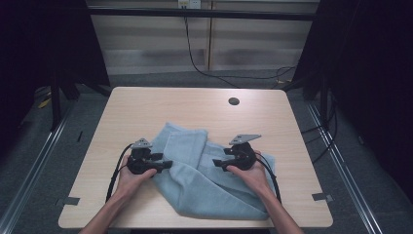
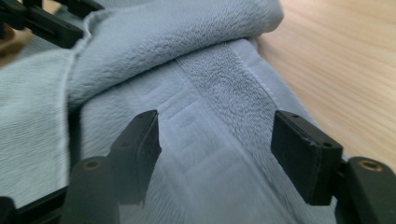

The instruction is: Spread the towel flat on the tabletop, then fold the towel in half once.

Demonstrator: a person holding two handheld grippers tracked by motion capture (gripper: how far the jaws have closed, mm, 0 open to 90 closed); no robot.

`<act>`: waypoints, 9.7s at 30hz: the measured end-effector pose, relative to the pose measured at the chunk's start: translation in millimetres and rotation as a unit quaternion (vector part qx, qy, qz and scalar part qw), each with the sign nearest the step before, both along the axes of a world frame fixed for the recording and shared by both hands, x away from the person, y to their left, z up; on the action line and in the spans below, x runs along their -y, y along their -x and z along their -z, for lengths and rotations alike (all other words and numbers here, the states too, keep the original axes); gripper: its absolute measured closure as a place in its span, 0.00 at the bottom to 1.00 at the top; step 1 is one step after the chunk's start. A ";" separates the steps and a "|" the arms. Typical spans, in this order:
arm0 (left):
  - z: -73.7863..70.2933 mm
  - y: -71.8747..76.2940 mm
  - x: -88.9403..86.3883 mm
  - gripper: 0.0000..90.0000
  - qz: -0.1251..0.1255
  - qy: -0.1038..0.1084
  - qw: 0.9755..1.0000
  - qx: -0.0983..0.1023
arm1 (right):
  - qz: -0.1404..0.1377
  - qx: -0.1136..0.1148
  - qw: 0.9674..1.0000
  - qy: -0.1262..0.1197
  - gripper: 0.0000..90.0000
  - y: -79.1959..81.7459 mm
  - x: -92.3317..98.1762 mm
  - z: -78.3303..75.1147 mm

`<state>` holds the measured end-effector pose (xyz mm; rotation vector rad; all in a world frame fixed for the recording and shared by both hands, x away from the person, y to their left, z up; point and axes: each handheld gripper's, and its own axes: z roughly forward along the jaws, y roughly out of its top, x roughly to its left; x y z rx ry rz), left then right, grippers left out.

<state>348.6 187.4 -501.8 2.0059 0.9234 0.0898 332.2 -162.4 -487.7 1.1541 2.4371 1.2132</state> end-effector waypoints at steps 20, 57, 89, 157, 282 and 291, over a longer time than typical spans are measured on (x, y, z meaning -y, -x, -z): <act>-1.7 5.5 2.2 0.81 -0.002 -0.045 0.998 0.039 | 0.032 0.031 0.999 -0.010 0.83 -3.6 4.6 -7.0; 0.3 -3.9 -36.3 0.74 -0.063 -0.029 0.997 0.024 | 0.071 0.020 0.997 -0.031 0.99 -64.0 25.4 -12.2; -26.4 11.9 -60.7 0.63 -0.058 0.039 0.997 0.038 | 0.091 -0.004 0.996 0.003 0.61 44.9 65.2 -9.8; 7.9 11.6 -93.3 0.65 -0.102 0.004 0.995 -0.007 | -0.242 -0.046 0.968 -0.048 0.56 29.5 -159.2 2.8; -24.9 29.7 -12.5 0.68 0.113 0.039 0.993 -0.008 | -0.016 0.017 0.997 -0.068 0.71 77.8 73.0 -29.1; 0.8 9.2 39.4 0.65 0.141 -0.010 0.989 -0.034 | -0.052 -0.053 0.997 -0.026 0.56 21.2 18.8 -2.5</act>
